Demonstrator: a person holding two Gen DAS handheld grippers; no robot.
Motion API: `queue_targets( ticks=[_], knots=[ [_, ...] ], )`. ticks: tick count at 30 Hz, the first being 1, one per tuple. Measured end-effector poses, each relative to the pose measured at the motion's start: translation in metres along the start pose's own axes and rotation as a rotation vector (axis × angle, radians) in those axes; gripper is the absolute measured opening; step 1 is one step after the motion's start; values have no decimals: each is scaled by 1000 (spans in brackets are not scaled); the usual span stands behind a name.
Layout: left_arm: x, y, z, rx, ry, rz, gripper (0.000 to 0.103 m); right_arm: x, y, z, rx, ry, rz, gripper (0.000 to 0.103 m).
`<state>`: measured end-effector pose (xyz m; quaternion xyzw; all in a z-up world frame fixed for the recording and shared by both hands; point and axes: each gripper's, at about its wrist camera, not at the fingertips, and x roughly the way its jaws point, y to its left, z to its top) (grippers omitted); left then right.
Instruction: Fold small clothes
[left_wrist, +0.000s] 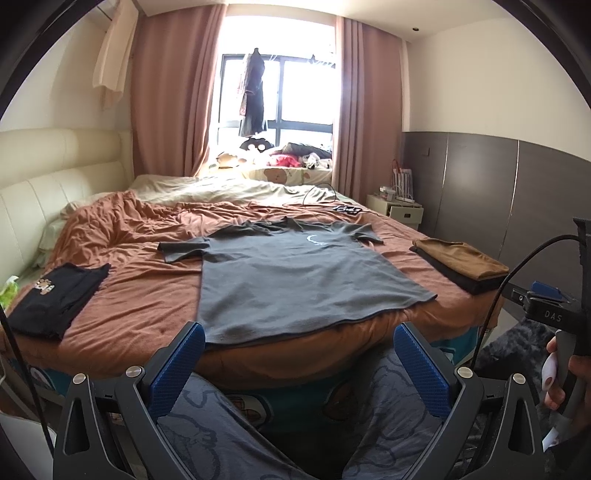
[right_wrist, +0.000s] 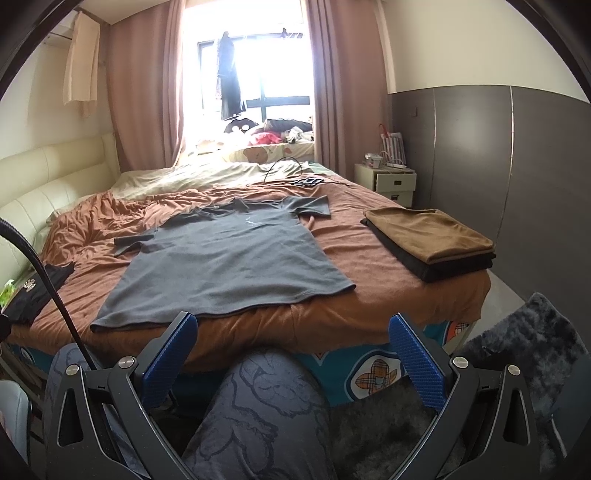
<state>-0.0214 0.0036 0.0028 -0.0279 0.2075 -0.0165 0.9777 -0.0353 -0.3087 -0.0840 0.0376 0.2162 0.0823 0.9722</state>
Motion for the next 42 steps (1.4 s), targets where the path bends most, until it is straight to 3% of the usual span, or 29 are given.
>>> queue_targets(
  ticks=[10, 19, 27, 42],
  knots=[
    [5, 9, 13, 24, 12, 2, 103, 1, -1, 28, -3, -28, 21, 103],
    [11, 24, 29, 4, -6, 48, 103, 21, 1, 46, -41, -50, 34, 103],
    [42, 49, 41, -29, 44, 80, 103, 63, 11, 59, -60, -11, 95, 103],
    [119, 125, 64, -94, 127, 144, 103, 164, 67, 100, -102, 45, 162, 103]
  ],
)
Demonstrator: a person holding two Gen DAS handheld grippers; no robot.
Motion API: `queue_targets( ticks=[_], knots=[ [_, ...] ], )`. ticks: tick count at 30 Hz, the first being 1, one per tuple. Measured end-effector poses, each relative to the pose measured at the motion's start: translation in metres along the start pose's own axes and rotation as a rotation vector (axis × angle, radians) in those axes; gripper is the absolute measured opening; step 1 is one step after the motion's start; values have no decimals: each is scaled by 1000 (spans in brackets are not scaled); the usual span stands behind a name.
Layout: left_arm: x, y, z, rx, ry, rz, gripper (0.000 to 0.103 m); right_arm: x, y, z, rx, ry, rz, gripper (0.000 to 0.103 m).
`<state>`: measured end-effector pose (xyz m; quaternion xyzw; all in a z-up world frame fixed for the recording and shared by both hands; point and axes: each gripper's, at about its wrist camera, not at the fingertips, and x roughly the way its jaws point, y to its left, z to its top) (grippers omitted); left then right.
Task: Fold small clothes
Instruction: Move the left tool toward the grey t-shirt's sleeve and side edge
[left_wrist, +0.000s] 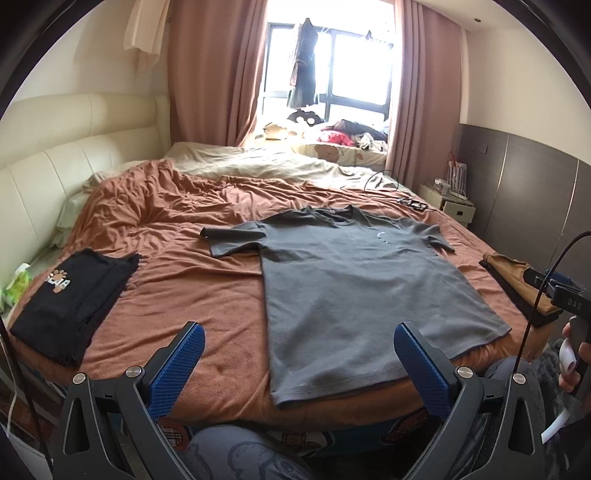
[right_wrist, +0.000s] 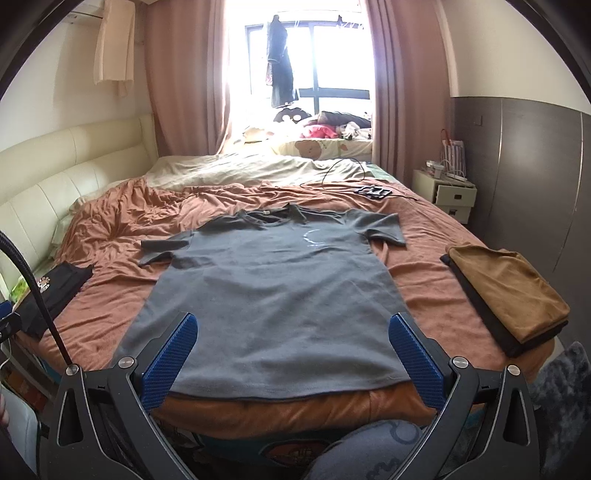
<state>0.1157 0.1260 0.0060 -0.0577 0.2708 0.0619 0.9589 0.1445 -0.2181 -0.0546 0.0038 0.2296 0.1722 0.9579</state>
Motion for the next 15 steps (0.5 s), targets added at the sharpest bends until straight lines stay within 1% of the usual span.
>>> queue_targets(
  ticks=[7, 15],
  knots=[
    [37, 24, 16, -38, 34, 32, 103, 50, 9, 21, -12, 49, 47, 103],
    [77, 41, 31, -61, 83, 70, 103, 97, 16, 41, -30, 91, 89, 103]
  ],
)
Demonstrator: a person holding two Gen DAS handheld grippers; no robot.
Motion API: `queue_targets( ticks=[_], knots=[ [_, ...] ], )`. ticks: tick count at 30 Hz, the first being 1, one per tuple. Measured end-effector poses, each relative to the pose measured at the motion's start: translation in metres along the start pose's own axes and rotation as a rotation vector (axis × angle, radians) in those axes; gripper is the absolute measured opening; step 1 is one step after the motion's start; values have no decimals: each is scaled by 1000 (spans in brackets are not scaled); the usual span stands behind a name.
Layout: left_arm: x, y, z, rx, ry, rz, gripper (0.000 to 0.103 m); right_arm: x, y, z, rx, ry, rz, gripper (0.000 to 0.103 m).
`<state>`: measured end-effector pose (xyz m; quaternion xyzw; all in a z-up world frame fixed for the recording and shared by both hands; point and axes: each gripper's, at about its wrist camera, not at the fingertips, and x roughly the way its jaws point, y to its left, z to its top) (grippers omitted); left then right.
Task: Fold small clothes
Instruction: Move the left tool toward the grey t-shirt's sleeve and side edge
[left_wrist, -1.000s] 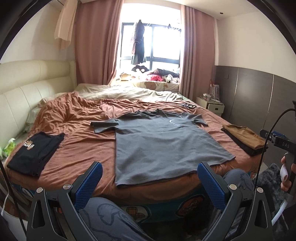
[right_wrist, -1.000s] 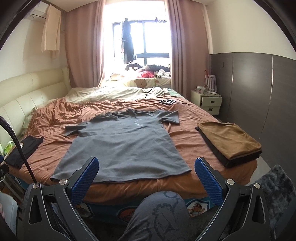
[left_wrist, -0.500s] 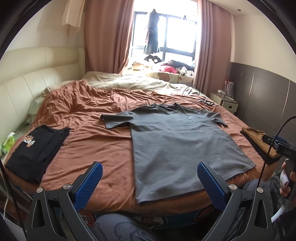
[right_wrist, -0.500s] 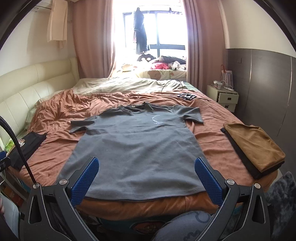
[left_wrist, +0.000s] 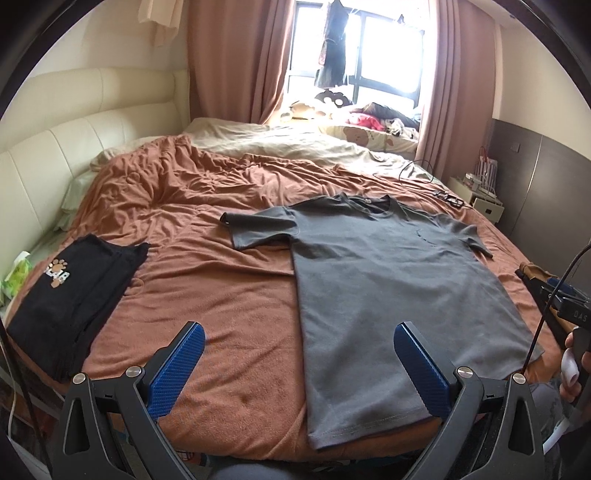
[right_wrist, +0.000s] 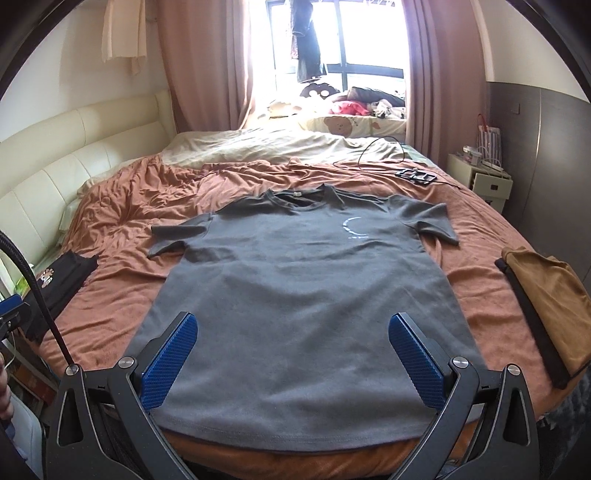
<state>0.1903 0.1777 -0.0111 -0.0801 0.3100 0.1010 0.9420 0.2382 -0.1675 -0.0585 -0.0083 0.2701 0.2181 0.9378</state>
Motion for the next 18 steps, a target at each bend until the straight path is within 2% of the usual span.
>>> queue_targets(
  ticks=[3, 18],
  knots=[
    [14, 4, 7, -10, 17, 9, 103, 15, 1, 8, -15, 12, -24, 103],
    [89, 23, 46, -37, 100, 57, 103, 93, 5, 48, -14, 81, 61, 103]
  ],
)
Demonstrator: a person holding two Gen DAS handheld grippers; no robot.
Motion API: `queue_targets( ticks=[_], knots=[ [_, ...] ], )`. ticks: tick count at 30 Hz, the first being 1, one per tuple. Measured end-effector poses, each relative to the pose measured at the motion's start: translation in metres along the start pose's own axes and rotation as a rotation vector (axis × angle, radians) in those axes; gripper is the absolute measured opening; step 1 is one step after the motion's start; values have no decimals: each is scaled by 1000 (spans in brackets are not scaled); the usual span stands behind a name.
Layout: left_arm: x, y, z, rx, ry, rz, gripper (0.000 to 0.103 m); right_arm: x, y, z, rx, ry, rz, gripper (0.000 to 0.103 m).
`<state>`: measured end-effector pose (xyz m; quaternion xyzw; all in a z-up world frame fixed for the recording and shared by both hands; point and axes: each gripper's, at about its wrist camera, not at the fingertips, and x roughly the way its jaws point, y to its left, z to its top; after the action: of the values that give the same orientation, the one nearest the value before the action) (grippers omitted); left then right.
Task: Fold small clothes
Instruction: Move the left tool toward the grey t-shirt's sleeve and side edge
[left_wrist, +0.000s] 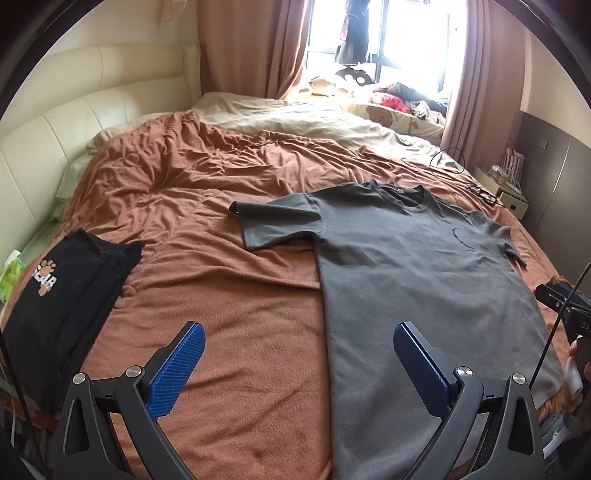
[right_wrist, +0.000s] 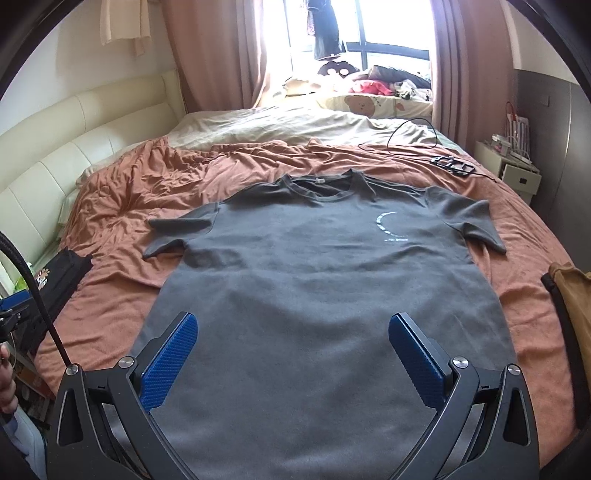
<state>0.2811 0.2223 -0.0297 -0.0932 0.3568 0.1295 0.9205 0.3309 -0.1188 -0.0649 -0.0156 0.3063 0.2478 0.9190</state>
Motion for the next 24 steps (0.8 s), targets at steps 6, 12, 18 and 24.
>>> queue_targets(
  ticks=[6, 12, 18, 24],
  knots=[
    [28, 10, 18, -40, 27, 11, 102, 30, 5, 17, -40, 32, 27, 103],
    [58, 25, 35, -75, 59, 15, 97, 60, 9, 34, -69, 43, 55, 103],
    [92, 44, 56, -109, 88, -10, 88, 90, 13, 42, -81, 43, 87, 103],
    [129, 69, 79, -170, 125, -14, 80, 124, 19, 53, -92, 61, 107, 89]
  ],
)
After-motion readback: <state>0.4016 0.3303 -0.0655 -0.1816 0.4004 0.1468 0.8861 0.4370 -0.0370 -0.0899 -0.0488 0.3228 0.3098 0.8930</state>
